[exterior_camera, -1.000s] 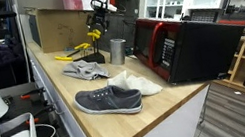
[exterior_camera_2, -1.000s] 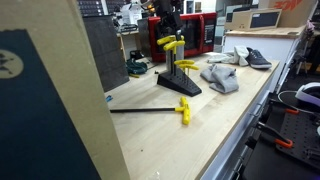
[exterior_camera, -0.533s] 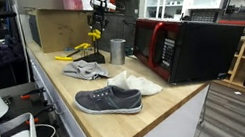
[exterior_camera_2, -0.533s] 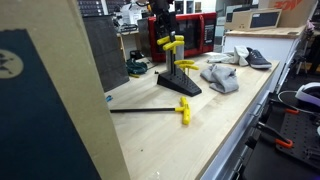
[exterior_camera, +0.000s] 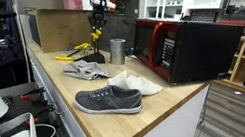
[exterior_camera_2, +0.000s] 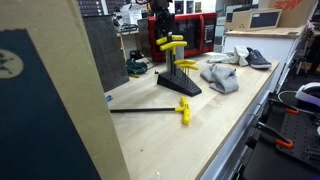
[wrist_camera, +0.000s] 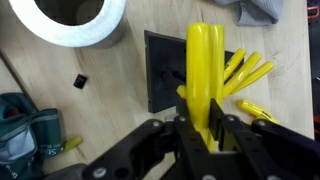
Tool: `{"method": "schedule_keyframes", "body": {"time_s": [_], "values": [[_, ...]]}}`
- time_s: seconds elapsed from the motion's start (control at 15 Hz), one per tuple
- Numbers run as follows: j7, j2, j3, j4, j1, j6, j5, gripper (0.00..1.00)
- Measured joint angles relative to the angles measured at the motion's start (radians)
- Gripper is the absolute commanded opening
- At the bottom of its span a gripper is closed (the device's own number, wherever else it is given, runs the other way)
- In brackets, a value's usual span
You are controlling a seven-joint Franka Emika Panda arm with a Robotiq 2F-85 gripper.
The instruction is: Remove the largest tool on the rack and place it on the table
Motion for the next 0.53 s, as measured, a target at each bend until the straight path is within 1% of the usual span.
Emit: {"method": "schedule_keyframes", "body": {"time_s": [0.53], "values": [[0.023,-0.021,0.005,-0.001,0.022,0.003,-0.007,0.06]]}}
